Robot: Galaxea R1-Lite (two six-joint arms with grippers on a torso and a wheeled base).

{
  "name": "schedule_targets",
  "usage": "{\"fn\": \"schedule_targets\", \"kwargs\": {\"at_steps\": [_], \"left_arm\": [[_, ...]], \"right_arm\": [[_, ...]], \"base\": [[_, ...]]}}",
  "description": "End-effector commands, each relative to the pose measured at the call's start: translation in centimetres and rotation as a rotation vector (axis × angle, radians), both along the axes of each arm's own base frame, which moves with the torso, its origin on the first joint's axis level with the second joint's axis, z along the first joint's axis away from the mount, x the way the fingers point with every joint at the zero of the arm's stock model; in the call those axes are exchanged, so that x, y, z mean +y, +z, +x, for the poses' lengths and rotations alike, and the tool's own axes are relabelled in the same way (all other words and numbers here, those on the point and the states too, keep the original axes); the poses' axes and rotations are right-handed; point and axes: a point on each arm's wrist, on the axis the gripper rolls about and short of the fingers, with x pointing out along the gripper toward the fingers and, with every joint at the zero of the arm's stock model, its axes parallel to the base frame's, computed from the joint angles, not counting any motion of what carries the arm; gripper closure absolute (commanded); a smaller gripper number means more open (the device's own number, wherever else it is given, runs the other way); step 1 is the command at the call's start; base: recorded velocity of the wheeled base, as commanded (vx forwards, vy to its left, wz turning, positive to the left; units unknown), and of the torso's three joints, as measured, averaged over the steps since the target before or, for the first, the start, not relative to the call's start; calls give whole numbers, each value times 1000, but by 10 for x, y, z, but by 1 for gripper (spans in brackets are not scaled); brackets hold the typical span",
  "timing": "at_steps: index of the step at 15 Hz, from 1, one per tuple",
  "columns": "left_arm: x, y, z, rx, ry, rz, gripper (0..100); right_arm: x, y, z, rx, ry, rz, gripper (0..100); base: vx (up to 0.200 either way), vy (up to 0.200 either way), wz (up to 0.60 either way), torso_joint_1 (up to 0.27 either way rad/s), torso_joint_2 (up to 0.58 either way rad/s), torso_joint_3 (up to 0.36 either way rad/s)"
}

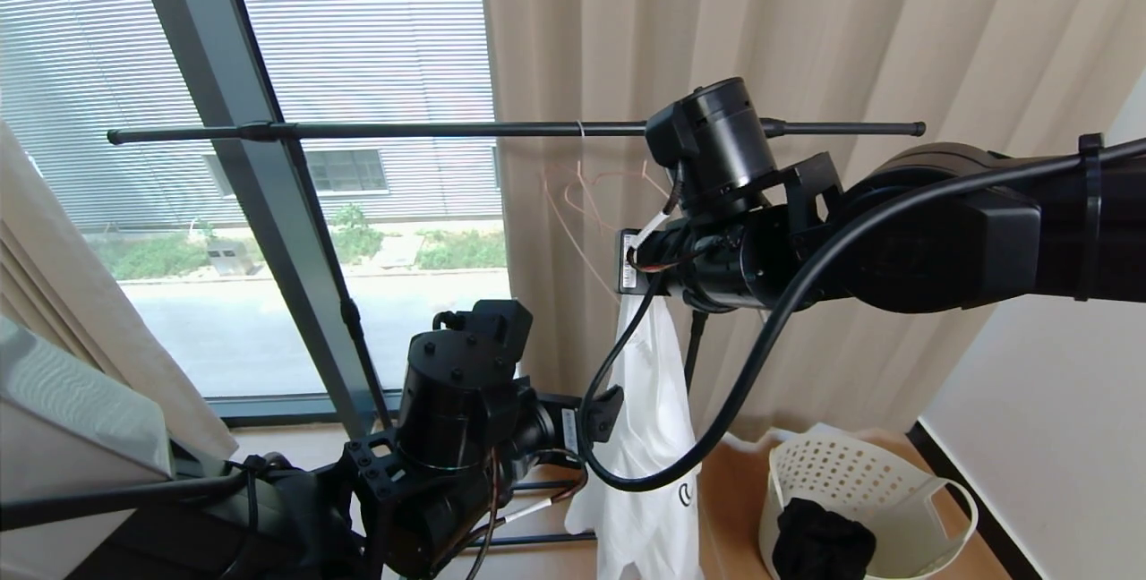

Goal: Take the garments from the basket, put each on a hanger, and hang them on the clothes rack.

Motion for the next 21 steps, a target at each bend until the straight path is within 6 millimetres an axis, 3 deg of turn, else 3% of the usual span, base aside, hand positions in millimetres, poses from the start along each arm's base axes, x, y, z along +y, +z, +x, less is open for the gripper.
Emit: {"fn": "schedule_targets", "kwargs": {"at_steps": [1,9,16,21], "left_arm": [[-3,-2,-1,2,-5,4,0],[-15,-18,13,-7,82,51,0],[-9,-21,19,-21,121,97,0],[-3,-35,26,7,148,134,0]], "right_arm": [[0,1,-1,-2,2,3,100],[13,-1,-19,10,42,11,100],[1,16,-24,-23,20,31,100],[-7,26,-30,-40,17,45,100]], "base": [[0,0,0,0,0,0],[0,0,0,0,0,0],[0,0,0,0,0,0],[0,0,0,0,0,0]]}}
